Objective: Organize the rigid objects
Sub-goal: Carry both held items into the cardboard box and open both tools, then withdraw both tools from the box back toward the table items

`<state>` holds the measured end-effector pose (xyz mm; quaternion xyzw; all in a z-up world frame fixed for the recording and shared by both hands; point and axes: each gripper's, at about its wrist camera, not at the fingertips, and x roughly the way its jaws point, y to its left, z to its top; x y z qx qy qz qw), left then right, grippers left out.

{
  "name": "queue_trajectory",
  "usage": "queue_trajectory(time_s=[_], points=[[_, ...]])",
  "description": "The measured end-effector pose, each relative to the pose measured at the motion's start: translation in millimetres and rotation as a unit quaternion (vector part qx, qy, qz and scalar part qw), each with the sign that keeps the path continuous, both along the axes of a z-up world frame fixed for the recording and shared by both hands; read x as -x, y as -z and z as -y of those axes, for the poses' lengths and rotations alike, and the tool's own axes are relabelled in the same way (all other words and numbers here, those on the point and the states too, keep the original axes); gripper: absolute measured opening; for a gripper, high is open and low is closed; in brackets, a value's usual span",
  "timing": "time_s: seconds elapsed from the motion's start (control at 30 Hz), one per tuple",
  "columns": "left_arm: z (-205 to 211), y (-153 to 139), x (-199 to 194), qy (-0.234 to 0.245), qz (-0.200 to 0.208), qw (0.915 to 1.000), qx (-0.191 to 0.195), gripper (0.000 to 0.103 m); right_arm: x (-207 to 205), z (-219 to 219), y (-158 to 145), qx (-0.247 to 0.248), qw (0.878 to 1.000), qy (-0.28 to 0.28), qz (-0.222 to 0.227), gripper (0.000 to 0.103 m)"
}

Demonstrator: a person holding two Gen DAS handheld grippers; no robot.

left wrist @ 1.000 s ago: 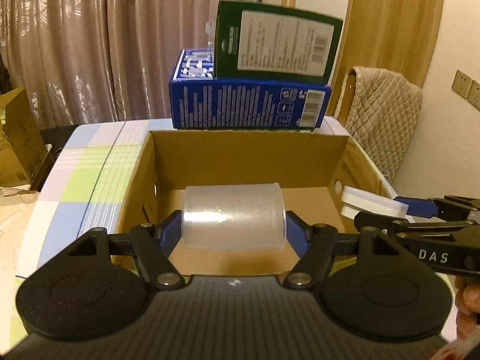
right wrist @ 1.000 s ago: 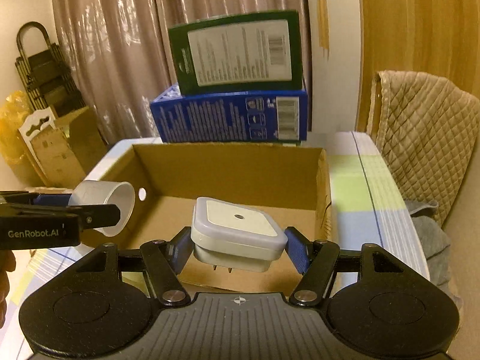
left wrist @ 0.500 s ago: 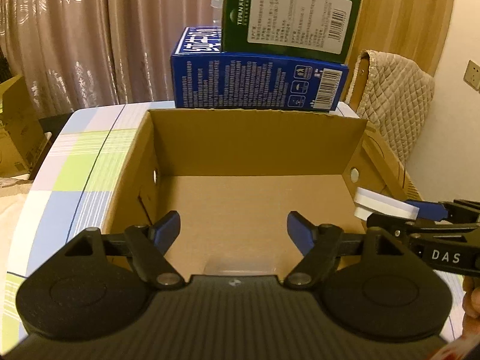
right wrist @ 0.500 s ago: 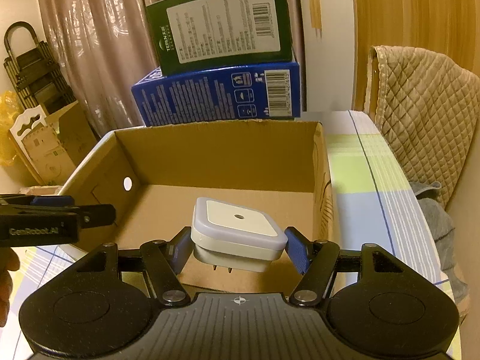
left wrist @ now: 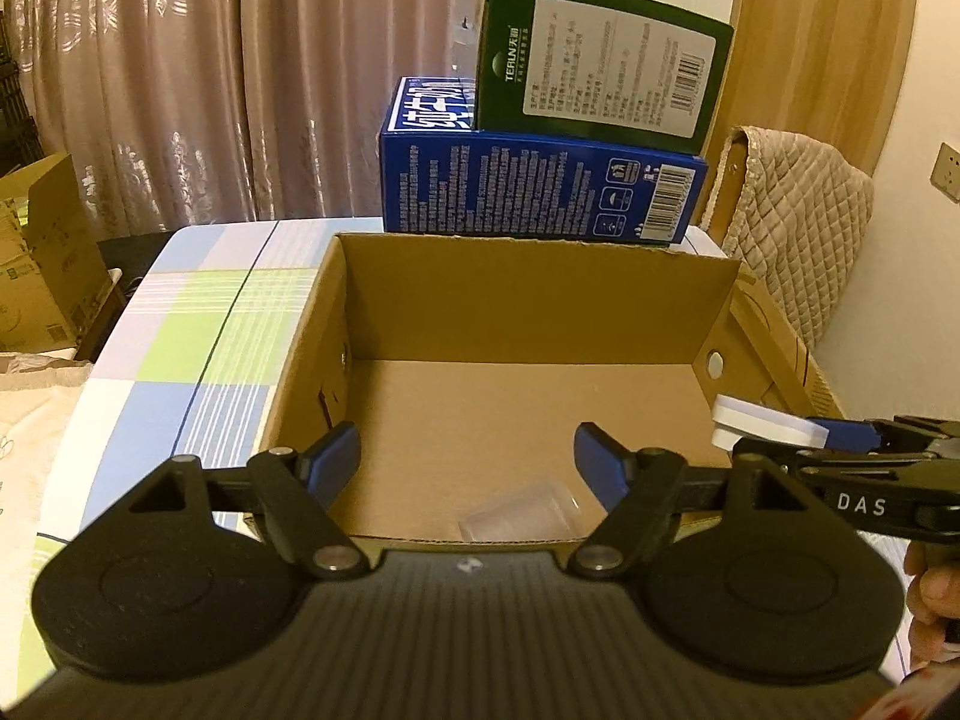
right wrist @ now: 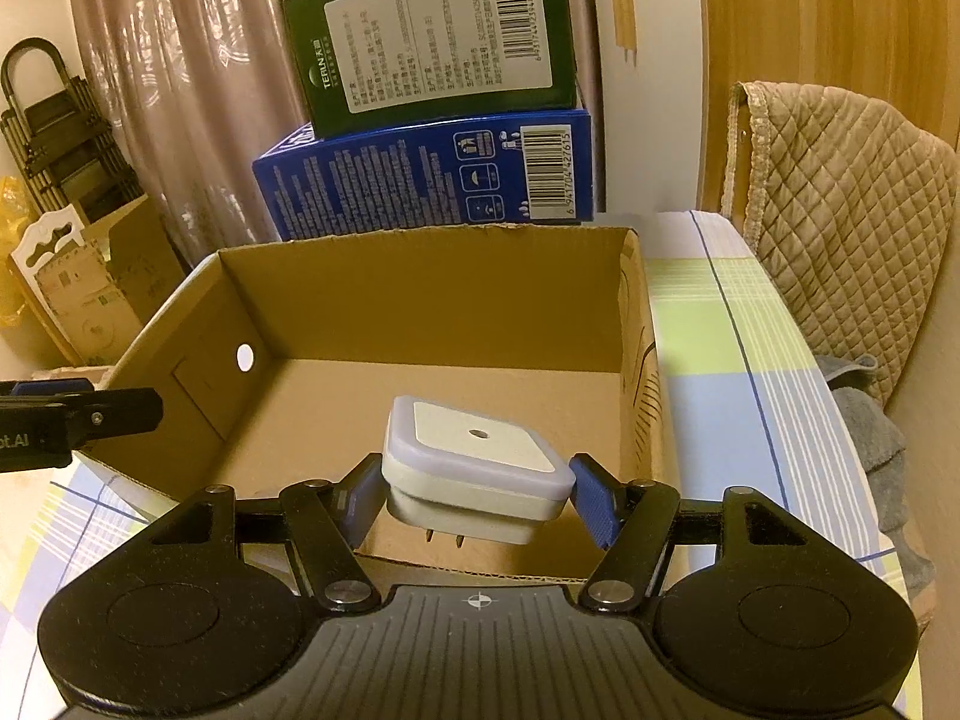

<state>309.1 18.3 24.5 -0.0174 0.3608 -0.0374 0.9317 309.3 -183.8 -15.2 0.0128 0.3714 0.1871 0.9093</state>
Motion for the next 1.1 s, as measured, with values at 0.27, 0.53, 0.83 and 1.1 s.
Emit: queue_trajectory(time_s=[0.27,0.53,0.83,1.1], points=[[-1,-15,24,-0.002,0.017,0.9998,-0.006,0.079,11,10,-20,-0.02,0.999,0.01,0.025,0.07],[-9,-38,84,-0.008,0.034,0.9994,-0.007,0.084,69,26,-56,-0.015,0.999,0.013,0.051,0.074],[-16,-44,173,-0.016,0.04,0.9989,-0.017,0.091,171,45,-70,-0.021,0.998,0.028,0.05,0.079],[-20,-30,254,-0.03,0.04,0.9987,-0.007,0.094,245,60,-58,-0.021,0.998,0.048,0.041,0.08]])
